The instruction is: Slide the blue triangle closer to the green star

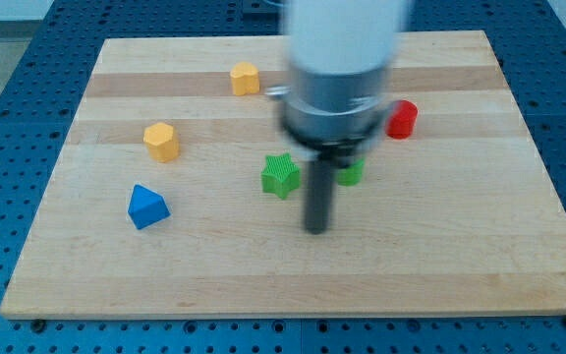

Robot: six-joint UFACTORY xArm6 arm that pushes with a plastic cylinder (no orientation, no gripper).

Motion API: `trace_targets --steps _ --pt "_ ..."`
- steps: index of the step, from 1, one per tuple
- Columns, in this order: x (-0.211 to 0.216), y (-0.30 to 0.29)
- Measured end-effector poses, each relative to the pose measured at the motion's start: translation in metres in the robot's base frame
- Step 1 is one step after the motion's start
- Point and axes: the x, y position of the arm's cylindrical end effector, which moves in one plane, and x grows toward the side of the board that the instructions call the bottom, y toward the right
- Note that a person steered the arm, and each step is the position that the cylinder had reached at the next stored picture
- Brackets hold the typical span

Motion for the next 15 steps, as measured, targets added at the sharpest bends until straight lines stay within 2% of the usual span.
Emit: trace_targets --steps 2,4,5,6,7,8,10,12,13,14,15 --pt "-0.077 -0.003" --pt "-0.046 -0.108" --pt "-0.087 -0.126" --pt "-0.08 -0.209" --pt "-0.061 -0.259" --pt "-0.005 -0.242" --pt "-0.012 -0.183" --pt "-0.045 -0.079" --pt "-0.032 -0.093" --pt "-0.041 -0.093" --pt "-0.041 -0.054"
